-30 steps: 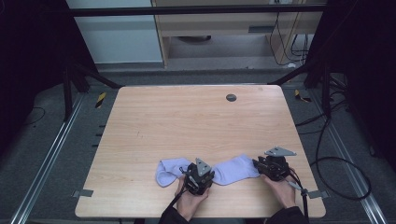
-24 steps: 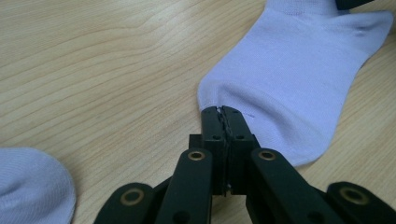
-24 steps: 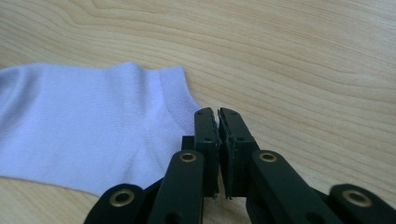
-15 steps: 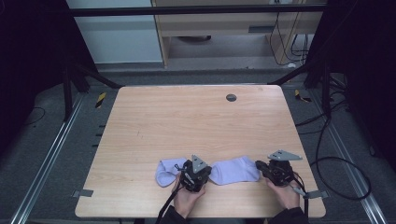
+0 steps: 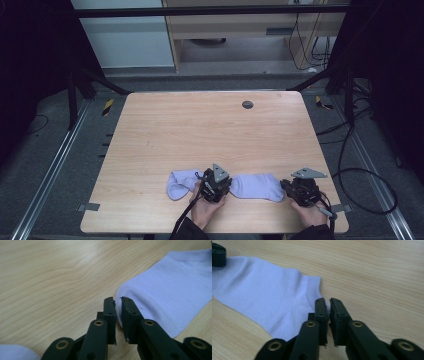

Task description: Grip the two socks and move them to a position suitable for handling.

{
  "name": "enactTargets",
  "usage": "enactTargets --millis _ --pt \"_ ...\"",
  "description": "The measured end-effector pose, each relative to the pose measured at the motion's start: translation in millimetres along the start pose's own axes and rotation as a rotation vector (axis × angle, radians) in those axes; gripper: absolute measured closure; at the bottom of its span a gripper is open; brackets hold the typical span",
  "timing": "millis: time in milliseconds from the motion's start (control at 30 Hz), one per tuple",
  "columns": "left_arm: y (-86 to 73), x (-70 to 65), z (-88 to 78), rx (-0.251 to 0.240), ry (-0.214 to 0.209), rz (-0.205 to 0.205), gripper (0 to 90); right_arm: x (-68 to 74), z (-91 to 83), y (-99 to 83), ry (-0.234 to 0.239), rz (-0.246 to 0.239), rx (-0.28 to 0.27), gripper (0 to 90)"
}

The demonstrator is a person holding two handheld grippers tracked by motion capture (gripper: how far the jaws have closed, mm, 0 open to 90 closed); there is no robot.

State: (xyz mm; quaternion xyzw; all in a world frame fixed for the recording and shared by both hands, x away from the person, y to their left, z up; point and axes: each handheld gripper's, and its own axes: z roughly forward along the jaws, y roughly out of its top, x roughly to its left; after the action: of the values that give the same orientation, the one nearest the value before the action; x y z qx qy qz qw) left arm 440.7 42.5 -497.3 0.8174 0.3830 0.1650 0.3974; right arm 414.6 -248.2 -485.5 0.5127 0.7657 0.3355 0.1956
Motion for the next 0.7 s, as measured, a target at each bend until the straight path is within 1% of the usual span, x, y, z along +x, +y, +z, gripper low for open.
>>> enactTargets --millis 67,133,167,200,233,267,300,333,367,433,467,500,533,567,600,667,700 --pt "0.3 3.2 -7.6 -0.023 -0.001 -0.014 76.6 -1.0 -1.0 0.6 -0.012 -0.003 -0.026 76.7" --pt "0.9 7.9 -18.4 -0.048 0.007 -0.02 71.9 -1.5 -3.9 2.5 -0.001 0.003 -0.064 71.7" --pt "0.9 7.9 -18.4 -0.048 0.007 -0.02 69.3 -1.5 -3.9 2.5 -0.001 0.003 -0.064 71.7" --pt "1.3 15.0 -31.9 -0.078 0.014 -0.041 66.5 -0.2 -7.4 6.2 0.018 0.008 -0.101 66.9" --pt "1.5 17.5 -36.2 -0.084 0.017 -0.049 64.8 0.1 -7.8 7.5 0.024 0.002 -0.116 64.5" --pt "1.5 17.5 -36.2 -0.084 0.017 -0.049 62.9 0.1 -7.8 7.5 0.024 0.002 -0.116 64.5" --pt "1.4 22.0 -43.8 -0.096 0.028 -0.054 62.9 1.6 -8.7 9.0 0.029 0.003 -0.126 62.3" --pt "0.8 28.2 -53.5 -0.117 0.047 -0.053 60.5 6.7 -10.0 14.4 0.046 -0.016 -0.15 58.7" --pt "0.2 33.1 -59.9 -0.123 0.066 -0.048 59.3 8.7 -9.7 16.2 0.056 -0.02 -0.157 57.2" --pt "-1.4 41.3 -68.3 -0.128 0.086 -0.049 56.2 14.7 -8.2 21.0 0.073 -0.032 -0.167 54.0" --pt "-2.6 46.6 -72.3 -0.129 0.092 -0.062 54.6 17.5 -7.0 23.3 0.079 -0.042 -0.174 53.3" --pt "-2.6 46.6 -72.3 -0.129 0.092 -0.062 53.6 17.5 -7.0 23.3 0.079 -0.042 -0.174 53.3" --pt "-7.0 59.8 -82.1 -0.133 0.106 -0.094 52.6 25.2 -4.5 28.4 0.102 -0.055 -0.182 50.9" --pt "-7.0 59.8 -82.1 -0.133 0.106 -0.094 52.2 25.2 -4.5 28.4 0.102 -0.055 -0.182 50.9" --pt "-12.0 69.1 -88.8 -0.153 0.106 -0.123 51.4 32.1 -2.2 33.6 0.118 -0.073 -0.188 48.8" --pt "-18.6 78.6 -97.3 -0.172 0.12 -0.149 50.9 38.4 -0.7 38.6 0.132 -0.084 -0.194 47.5" --pt "-21.3 81.9 -100.6 -0.176 0.125 -0.155 50.7 43.1 0.9 42.2 0.144 -0.091 -0.202 46.6"
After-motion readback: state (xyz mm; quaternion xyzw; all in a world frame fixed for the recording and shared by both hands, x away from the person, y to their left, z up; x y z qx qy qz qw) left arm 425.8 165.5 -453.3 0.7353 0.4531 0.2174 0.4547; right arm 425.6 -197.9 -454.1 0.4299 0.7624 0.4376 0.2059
